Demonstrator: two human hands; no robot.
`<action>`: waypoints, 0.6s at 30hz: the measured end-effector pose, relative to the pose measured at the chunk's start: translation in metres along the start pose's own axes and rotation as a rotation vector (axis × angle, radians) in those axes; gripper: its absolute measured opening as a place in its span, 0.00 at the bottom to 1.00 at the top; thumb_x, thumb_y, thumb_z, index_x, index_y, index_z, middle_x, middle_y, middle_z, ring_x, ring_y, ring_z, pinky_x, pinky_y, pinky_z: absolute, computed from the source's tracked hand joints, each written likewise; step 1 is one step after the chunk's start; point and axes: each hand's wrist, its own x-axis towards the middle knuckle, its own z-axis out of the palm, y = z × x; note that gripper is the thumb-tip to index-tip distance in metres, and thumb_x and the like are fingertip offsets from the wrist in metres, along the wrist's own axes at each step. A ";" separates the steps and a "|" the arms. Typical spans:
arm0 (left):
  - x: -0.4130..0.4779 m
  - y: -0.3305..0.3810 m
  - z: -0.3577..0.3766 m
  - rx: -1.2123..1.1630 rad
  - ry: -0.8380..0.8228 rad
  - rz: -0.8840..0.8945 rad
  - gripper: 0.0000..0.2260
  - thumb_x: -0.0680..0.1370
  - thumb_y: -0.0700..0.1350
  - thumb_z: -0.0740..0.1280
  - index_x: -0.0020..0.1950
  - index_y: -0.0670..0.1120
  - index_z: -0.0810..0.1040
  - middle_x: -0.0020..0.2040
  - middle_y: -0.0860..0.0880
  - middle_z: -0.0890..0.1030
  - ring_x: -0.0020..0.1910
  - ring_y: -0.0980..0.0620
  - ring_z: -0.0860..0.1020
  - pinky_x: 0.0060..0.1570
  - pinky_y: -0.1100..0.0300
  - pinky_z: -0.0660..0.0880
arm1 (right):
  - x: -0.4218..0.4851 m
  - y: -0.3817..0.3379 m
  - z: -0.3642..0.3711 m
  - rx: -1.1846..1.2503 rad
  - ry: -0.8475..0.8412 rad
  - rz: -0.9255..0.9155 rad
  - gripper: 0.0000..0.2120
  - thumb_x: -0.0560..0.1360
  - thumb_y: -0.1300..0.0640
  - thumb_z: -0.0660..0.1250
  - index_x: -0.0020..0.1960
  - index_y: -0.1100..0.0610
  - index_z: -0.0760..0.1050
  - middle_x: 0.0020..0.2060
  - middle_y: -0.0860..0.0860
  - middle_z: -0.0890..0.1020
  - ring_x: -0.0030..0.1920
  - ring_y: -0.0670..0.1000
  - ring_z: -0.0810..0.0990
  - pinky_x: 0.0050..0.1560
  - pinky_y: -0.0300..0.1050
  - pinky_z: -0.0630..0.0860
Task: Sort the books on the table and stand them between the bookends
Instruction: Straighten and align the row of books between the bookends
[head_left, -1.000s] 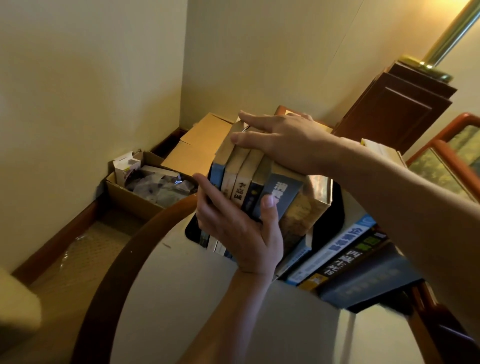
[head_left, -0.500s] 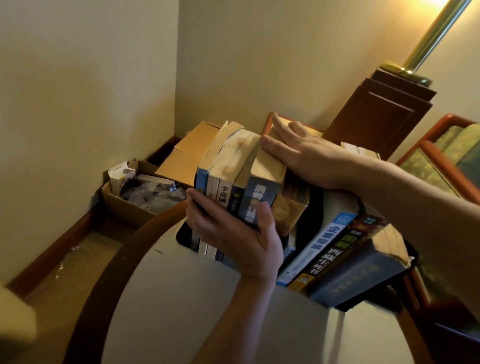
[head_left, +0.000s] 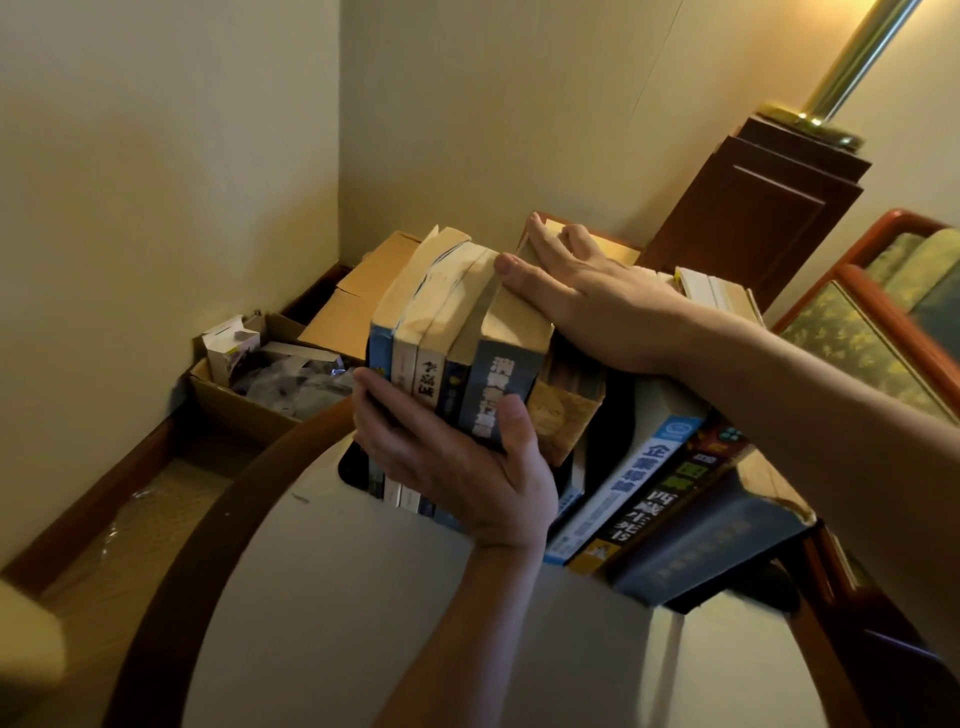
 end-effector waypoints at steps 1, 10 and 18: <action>0.000 0.000 0.000 -0.003 0.001 -0.003 0.46 0.77 0.72 0.47 0.79 0.34 0.55 0.76 0.37 0.61 0.73 0.37 0.64 0.67 0.38 0.64 | 0.001 -0.001 0.000 0.005 0.005 -0.003 0.37 0.78 0.29 0.41 0.81 0.44 0.39 0.81 0.53 0.49 0.77 0.59 0.61 0.70 0.57 0.60; -0.003 0.001 -0.004 -0.026 -0.028 -0.028 0.48 0.76 0.74 0.47 0.80 0.36 0.53 0.77 0.38 0.59 0.74 0.40 0.62 0.70 0.42 0.63 | -0.009 0.007 -0.009 -0.087 -0.074 -0.106 0.31 0.79 0.33 0.39 0.79 0.38 0.38 0.81 0.49 0.42 0.81 0.55 0.44 0.76 0.65 0.53; -0.002 0.000 0.001 0.086 0.021 0.018 0.45 0.78 0.71 0.43 0.79 0.33 0.56 0.76 0.36 0.62 0.75 0.39 0.63 0.73 0.45 0.60 | -0.022 0.006 -0.007 -0.128 -0.074 -0.057 0.30 0.81 0.33 0.39 0.79 0.39 0.35 0.81 0.53 0.39 0.79 0.63 0.52 0.76 0.59 0.50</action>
